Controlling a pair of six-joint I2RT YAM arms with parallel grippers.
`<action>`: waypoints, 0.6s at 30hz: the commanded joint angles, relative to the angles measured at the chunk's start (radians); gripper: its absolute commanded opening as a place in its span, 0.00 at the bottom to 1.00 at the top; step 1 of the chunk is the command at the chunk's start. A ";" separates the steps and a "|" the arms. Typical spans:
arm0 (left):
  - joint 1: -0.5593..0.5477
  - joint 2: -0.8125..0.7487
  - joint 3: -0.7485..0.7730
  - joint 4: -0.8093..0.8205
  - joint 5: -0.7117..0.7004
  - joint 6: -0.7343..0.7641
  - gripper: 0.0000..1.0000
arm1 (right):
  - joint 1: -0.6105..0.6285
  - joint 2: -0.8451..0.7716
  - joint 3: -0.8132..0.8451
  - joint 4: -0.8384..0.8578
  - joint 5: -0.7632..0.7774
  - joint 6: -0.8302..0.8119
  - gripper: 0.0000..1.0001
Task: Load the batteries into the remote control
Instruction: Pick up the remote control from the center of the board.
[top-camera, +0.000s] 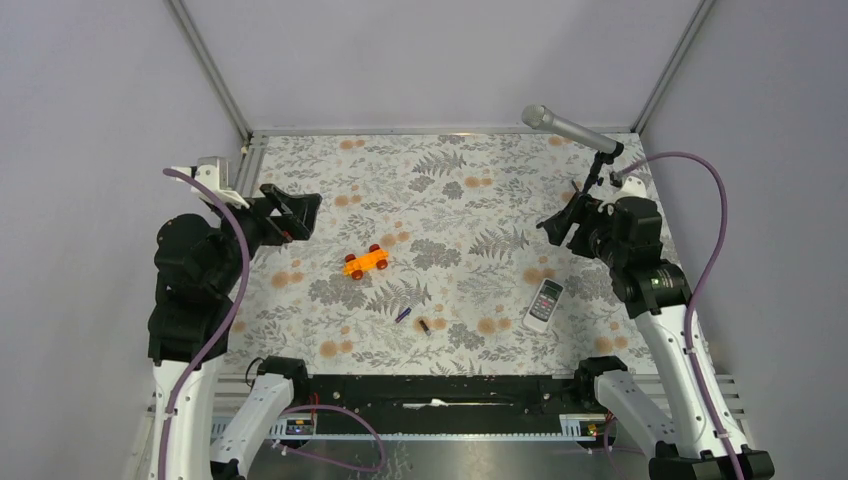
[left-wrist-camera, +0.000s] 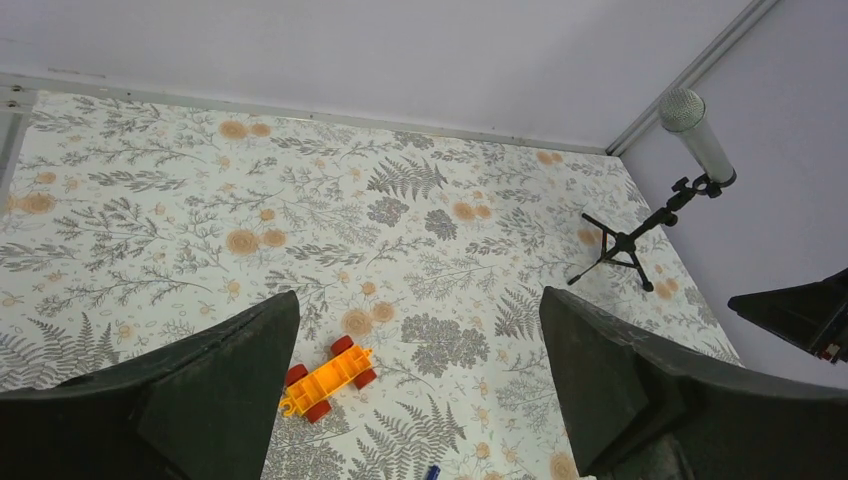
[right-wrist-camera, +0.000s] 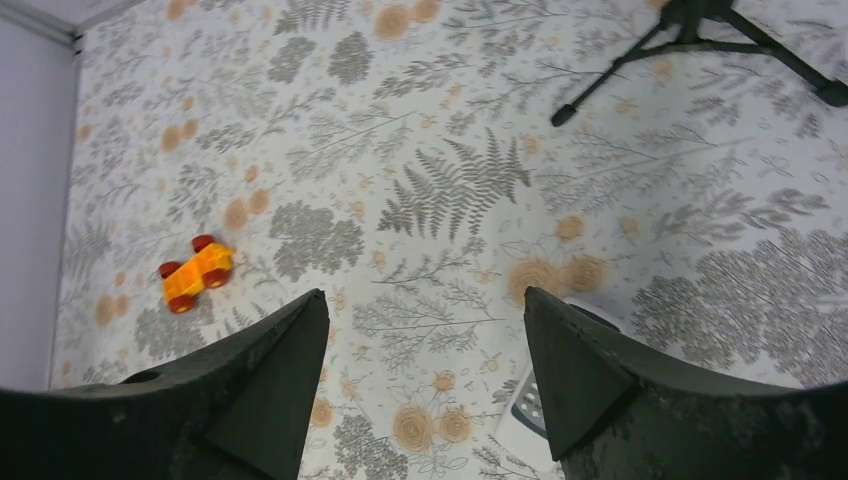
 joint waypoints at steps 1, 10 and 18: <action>0.001 -0.011 -0.005 0.040 -0.052 -0.020 0.99 | 0.001 -0.022 -0.026 -0.064 0.171 0.053 0.78; -0.005 0.005 -0.001 0.036 0.108 0.004 0.99 | 0.001 0.032 -0.070 -0.232 0.291 0.192 0.77; -0.026 -0.004 -0.001 0.051 0.132 0.033 0.99 | 0.002 0.102 -0.197 -0.238 0.317 0.309 0.99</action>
